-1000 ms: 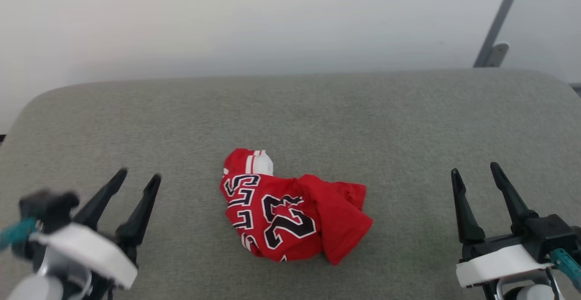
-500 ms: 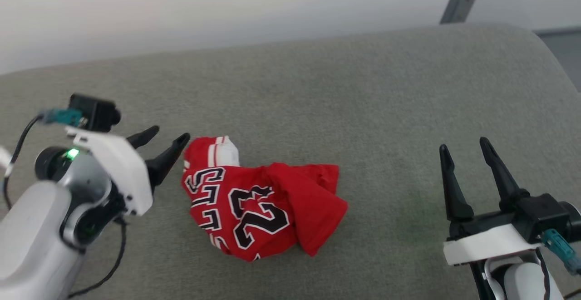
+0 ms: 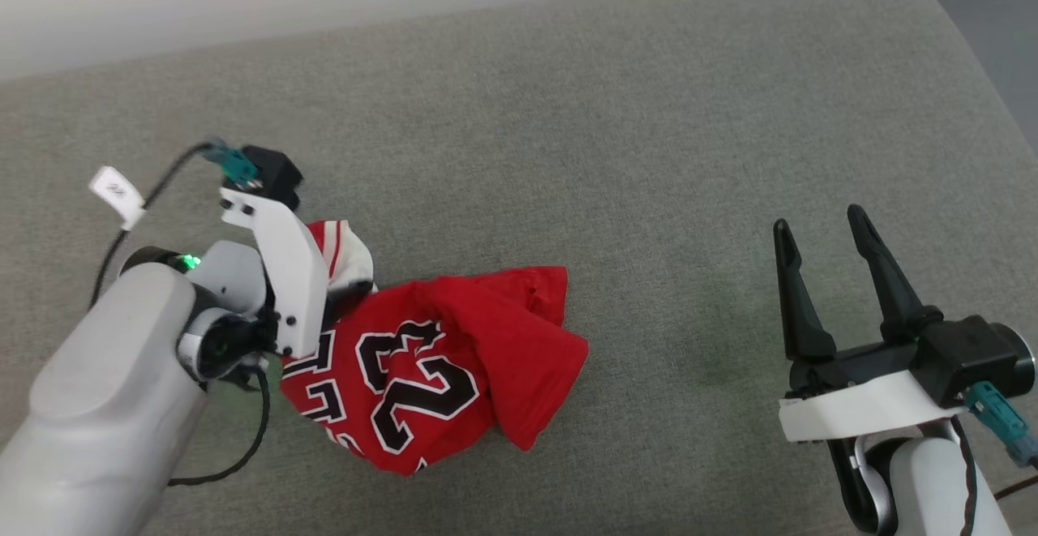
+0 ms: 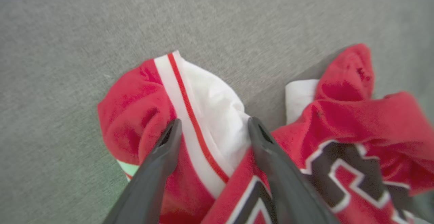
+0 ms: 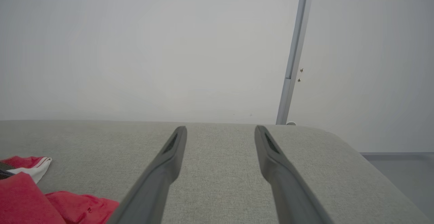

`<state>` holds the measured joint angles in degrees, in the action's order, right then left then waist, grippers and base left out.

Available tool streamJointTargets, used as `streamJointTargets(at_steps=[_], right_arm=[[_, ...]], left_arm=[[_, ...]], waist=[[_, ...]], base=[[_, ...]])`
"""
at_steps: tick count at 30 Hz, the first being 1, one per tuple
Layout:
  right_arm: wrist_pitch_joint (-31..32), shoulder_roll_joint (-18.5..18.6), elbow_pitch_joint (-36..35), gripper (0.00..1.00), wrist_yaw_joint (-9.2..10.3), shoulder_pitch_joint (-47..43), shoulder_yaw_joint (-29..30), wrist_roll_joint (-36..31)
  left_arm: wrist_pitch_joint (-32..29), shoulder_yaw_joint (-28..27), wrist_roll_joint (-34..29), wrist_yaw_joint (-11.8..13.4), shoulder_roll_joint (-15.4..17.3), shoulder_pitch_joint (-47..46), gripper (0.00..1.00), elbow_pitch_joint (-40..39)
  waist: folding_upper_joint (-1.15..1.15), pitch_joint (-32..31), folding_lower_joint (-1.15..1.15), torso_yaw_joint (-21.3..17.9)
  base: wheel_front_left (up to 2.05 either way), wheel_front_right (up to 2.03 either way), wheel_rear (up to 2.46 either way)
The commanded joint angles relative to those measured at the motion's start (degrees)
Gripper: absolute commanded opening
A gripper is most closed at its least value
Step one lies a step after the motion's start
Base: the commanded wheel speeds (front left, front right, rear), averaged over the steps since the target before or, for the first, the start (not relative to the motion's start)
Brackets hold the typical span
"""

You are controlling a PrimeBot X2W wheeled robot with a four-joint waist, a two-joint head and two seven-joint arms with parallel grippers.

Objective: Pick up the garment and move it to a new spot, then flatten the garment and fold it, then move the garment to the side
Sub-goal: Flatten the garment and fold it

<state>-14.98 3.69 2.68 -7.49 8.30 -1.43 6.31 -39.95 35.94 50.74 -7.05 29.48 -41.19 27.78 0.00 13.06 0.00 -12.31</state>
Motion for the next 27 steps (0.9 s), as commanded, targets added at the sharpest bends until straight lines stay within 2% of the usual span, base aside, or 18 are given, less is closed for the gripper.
streamJointTargets(at_steps=[1, 4, 5, 6, 10, 21, 27], right_arm=[[-0.3, -0.3, -0.2, 1.0, 0.0, 0.9, 0.0, -0.4], [-0.3, -0.5, -0.3, 1.0, 0.0, 1.7, -0.2, -0.6], [-0.3, -0.5, -0.4, 1.0, 0.0, 1.8, -0.3, -0.5], [-0.3, -0.6, -0.5, 1.0, 0.0, 2.0, -0.5, -0.5], [-0.3, -0.7, -0.8, 1.0, 0.0, 2.5, -0.3, -0.7], [-0.3, -0.8, -1.9, 1.0, 0.0, 1.3, 1.2, -1.3], [-0.3, -0.8, -1.9, 1.0, 0.0, 0.9, 1.1, -1.7]], left_arm=[[-1.0, 1.3, -1.2, 0.0, -0.2, -1.1, 1.0, 2.1], [-1.9, 3.7, -2.8, -0.2, -1.2, -1.9, 1.0, 5.9], [-1.9, 4.4, -2.8, -0.2, -1.5, -2.0, 0.53, 6.8], [-1.1, 4.7, -2.9, -0.3, -1.6, -2.4, 0.0, 7.2], [1.7, 4.9, -2.4, -0.4, -0.6, -4.7, 0.0, 7.8], [8.9, 1.3, -1.4, -0.3, 6.2, -8.6, 0.0, 4.0], [11.5, 2.5, 0.0, -0.3, 6.0, -11.3, 0.0, -2.1]], waist=[[0.0, 0.9, 0.0, -0.6], [0.0, 1.7, 0.0, -0.8], [0.0, 1.9, 0.0, -0.8], [0.0, 2.2, 0.0, -0.9], [0.0, 2.6, 0.0, -0.6], [0.0, 1.9, 0.0, 2.2], [0.0, 1.0, 0.0, 2.7]], base=[[0.0, 0.0, 0.0], [0.0, 0.0, 0.0], [0.0, 0.0, 0.0], [0.0, 0.0, 0.0], [0.0, 0.0, 0.0], [0.0, 0.0, 0.0], [0.0, 0.0, 0.0]])
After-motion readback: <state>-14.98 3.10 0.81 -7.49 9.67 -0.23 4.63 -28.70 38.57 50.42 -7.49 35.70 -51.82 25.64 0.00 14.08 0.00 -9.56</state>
